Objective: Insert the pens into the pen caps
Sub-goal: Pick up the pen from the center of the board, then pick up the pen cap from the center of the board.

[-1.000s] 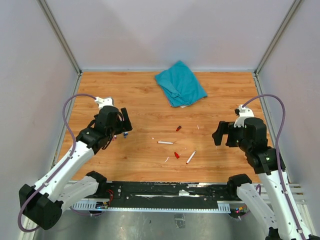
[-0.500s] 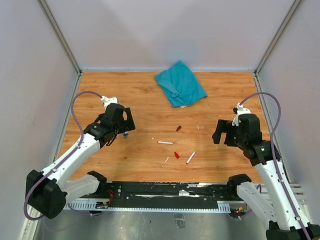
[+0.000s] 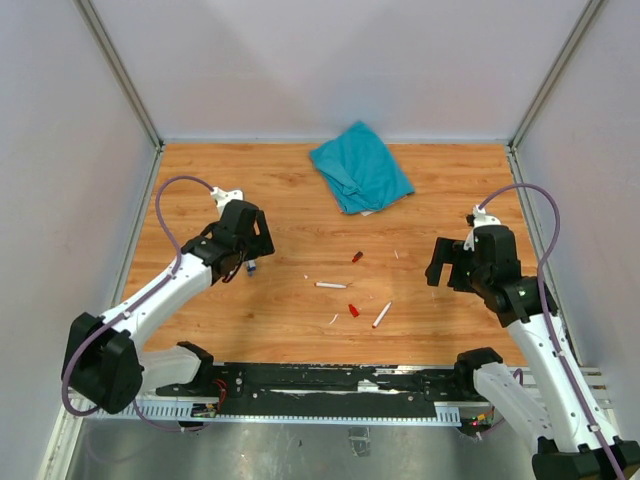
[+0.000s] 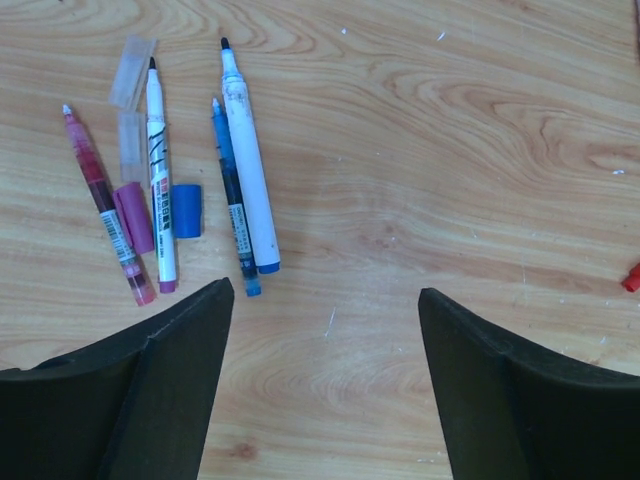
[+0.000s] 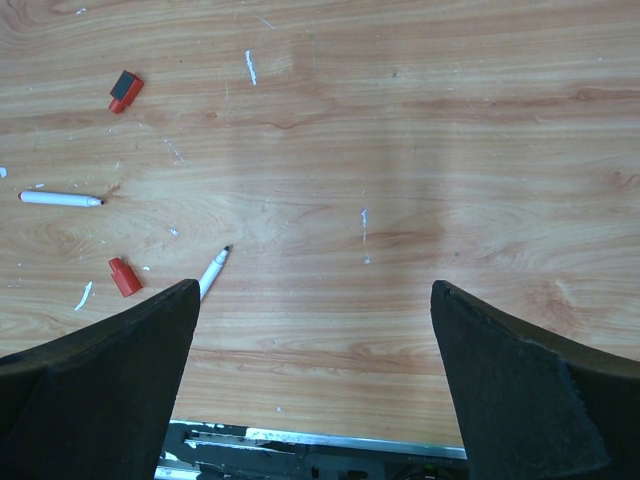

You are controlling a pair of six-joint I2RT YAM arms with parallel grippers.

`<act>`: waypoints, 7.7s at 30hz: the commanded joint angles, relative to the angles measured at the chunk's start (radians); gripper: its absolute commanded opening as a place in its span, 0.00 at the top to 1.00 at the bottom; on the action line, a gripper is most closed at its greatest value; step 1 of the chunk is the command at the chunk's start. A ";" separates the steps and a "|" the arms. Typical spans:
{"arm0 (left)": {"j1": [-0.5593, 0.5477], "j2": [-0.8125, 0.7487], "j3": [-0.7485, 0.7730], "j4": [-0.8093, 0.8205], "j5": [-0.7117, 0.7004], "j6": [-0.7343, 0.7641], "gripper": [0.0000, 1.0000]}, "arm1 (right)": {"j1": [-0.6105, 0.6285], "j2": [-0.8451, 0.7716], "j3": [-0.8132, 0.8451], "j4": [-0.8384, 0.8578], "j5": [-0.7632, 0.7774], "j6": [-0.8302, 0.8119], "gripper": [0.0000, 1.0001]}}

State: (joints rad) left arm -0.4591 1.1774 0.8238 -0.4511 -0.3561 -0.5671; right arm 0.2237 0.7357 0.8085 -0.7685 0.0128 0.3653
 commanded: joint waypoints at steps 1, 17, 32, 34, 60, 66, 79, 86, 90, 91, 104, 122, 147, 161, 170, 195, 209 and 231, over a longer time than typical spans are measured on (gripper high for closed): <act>0.013 0.054 0.027 0.065 -0.019 -0.013 0.25 | -0.017 -0.020 -0.009 0.003 0.027 0.000 0.01; 0.096 0.272 0.039 0.180 -0.029 -0.023 0.50 | -0.016 -0.033 -0.012 0.007 0.018 0.000 0.00; 0.110 0.395 0.071 0.198 -0.037 -0.024 0.57 | -0.015 -0.035 -0.021 0.015 0.004 0.004 0.02; 0.110 0.407 0.076 0.200 -0.036 -0.027 0.57 | -0.016 -0.032 -0.021 0.015 0.003 0.004 0.01; 0.111 0.443 0.071 0.181 -0.081 -0.042 0.58 | -0.017 -0.011 -0.027 0.026 -0.022 0.001 0.01; 0.109 0.425 0.052 0.178 -0.094 -0.049 0.59 | -0.017 -0.012 -0.028 0.026 -0.024 0.002 0.01; 0.110 0.477 0.046 0.205 -0.061 -0.044 0.60 | -0.016 -0.009 -0.027 0.025 -0.019 0.002 0.01; 0.111 0.492 0.045 0.215 -0.049 -0.037 0.62 | -0.017 -0.007 -0.028 0.026 -0.020 0.002 0.02; 0.111 0.503 0.040 0.223 -0.034 -0.035 0.62 | -0.017 -0.006 -0.028 0.026 -0.022 0.002 0.01; 0.108 0.507 0.039 0.223 -0.028 -0.033 0.63 | -0.016 -0.005 -0.028 0.026 -0.022 0.002 0.02; 0.045 0.498 0.038 0.287 0.067 0.075 0.72 | -0.017 -0.011 -0.028 0.025 -0.025 0.001 0.01; -0.068 0.190 -0.084 0.383 0.158 0.181 1.00 | -0.016 -0.054 -0.056 0.075 -0.155 0.004 0.01; -0.419 -0.011 -0.160 0.571 0.337 0.044 0.99 | 0.273 -0.019 -0.279 0.713 -0.330 0.467 0.16; -0.503 0.035 -0.150 0.629 0.332 0.016 0.99 | 0.465 0.155 -0.265 0.935 -0.181 0.612 0.43; -0.510 0.044 -0.136 0.640 0.330 0.021 0.99 | 0.512 0.225 -0.281 0.971 -0.144 0.661 0.53; -0.516 0.028 -0.144 0.673 0.299 0.029 0.99 | 0.563 0.323 -0.291 1.054 -0.165 0.729 0.97; -0.514 0.009 -0.063 0.375 0.044 0.029 0.63 | 0.560 0.234 -0.162 0.674 -0.038 0.412 0.99; -0.017 0.068 -0.010 0.004 -0.192 0.011 0.64 | 0.554 0.103 -0.104 0.329 0.153 0.200 0.99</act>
State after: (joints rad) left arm -0.5518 1.2098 0.7876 -0.4191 -0.4976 -0.5758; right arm 0.7723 0.8433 0.6983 -0.4072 0.1425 0.5900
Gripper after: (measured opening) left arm 0.388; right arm 0.191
